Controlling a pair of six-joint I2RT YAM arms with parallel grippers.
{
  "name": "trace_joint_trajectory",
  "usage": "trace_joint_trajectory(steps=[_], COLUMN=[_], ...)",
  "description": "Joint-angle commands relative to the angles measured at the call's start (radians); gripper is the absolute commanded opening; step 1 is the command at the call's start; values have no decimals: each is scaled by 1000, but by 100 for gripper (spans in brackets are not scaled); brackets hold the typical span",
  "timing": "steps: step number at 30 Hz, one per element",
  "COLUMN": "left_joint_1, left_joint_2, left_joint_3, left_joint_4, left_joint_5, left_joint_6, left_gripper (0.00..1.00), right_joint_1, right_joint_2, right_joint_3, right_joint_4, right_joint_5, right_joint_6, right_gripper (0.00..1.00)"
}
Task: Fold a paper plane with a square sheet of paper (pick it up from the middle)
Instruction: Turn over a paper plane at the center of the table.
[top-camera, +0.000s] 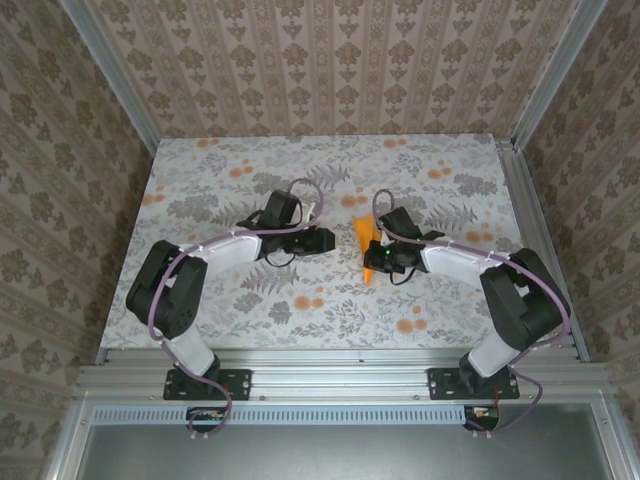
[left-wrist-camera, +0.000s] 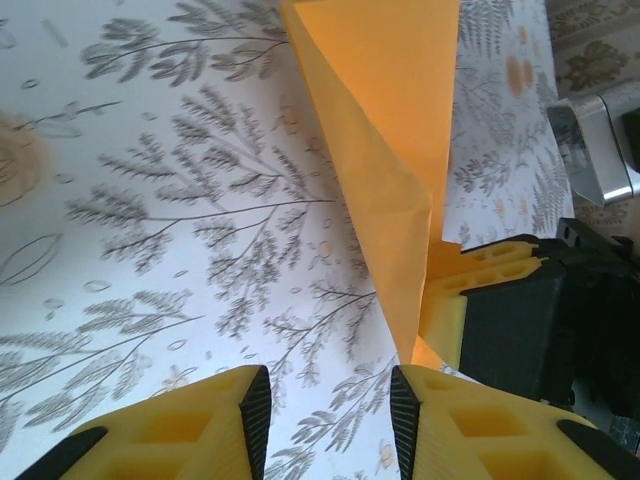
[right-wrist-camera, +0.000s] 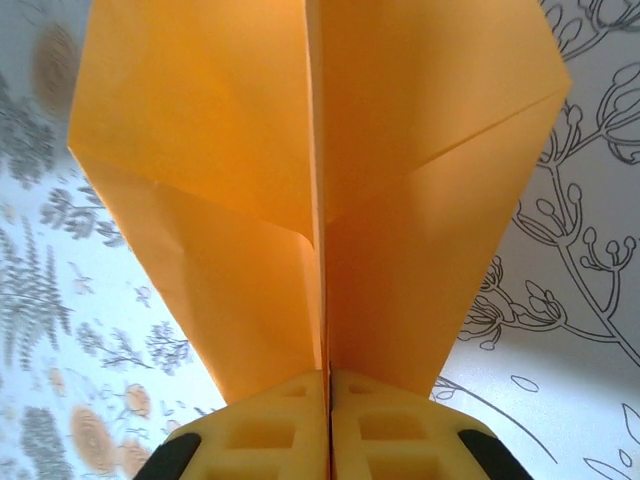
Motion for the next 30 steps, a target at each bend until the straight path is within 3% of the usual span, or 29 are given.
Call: trace_joint_trajectory(steps=[1, 7, 30], left_joint_1=[11, 14, 14], left_joint_2=[-25, -17, 1], left_joint_3=[-31, -46, -63], left_joint_4=[-38, -42, -47], left_joint_5=[-15, -13, 4], left_joint_6=[37, 47, 68], left_gripper=[40, 40, 41], right_joint_1=[30, 57, 120], right_joint_2=[39, 103, 253], right_joint_3=[48, 89, 196], right_joint_4=[-114, -132, -225], right_joint_5=[99, 131, 226], right_joint_6=[-63, -77, -135], right_gripper=[11, 18, 17])
